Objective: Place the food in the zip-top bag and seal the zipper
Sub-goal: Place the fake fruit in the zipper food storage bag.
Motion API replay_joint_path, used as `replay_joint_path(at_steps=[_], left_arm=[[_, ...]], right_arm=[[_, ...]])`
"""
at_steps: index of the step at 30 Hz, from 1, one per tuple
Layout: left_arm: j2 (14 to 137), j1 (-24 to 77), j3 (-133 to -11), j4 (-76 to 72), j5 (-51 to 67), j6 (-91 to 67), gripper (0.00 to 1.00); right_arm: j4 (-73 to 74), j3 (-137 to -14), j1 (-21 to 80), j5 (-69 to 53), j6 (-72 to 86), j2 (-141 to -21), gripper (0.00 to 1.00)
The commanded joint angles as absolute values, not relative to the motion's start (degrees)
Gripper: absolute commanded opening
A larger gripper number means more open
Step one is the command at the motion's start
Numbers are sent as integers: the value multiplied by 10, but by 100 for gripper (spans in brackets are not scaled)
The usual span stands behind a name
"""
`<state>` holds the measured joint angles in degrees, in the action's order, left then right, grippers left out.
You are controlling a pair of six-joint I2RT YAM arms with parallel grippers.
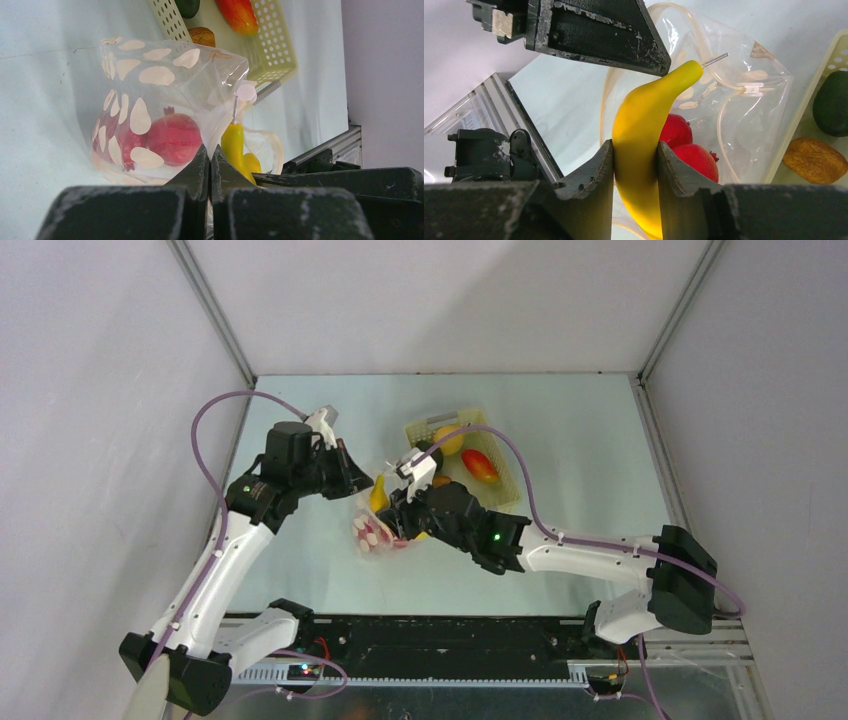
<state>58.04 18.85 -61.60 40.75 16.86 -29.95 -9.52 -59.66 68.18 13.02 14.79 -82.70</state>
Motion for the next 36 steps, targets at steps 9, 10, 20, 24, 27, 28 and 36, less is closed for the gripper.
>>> replay_joint_path(at_steps=[9, 10, 20, 24, 27, 28, 36], left_arm=[[550, 185, -610, 357, 217, -293, 0], [551, 185, -610, 357, 218, -293, 0], [555, 185, -611, 358, 215, -293, 0], [556, 185, -612, 364, 203, -293, 0], [556, 185, -612, 362, 205, -293, 0], [556, 185, -612, 362, 206, -294, 0], [552, 185, -610, 354, 222, -291, 0]], right_arm=[[-48, -644, 653, 68, 149, -857, 10], [-46, -647, 655, 66, 144, -861, 10], [-39, -649, 684, 39, 55, -852, 11], [-32, -636, 699, 20, 30, -837, 9], [-20, -628, 703, 23, 26, -820, 9], [-16, -625, 703, 24, 26, -818, 9], [-11, -628, 661, 76, 111, -821, 9]])
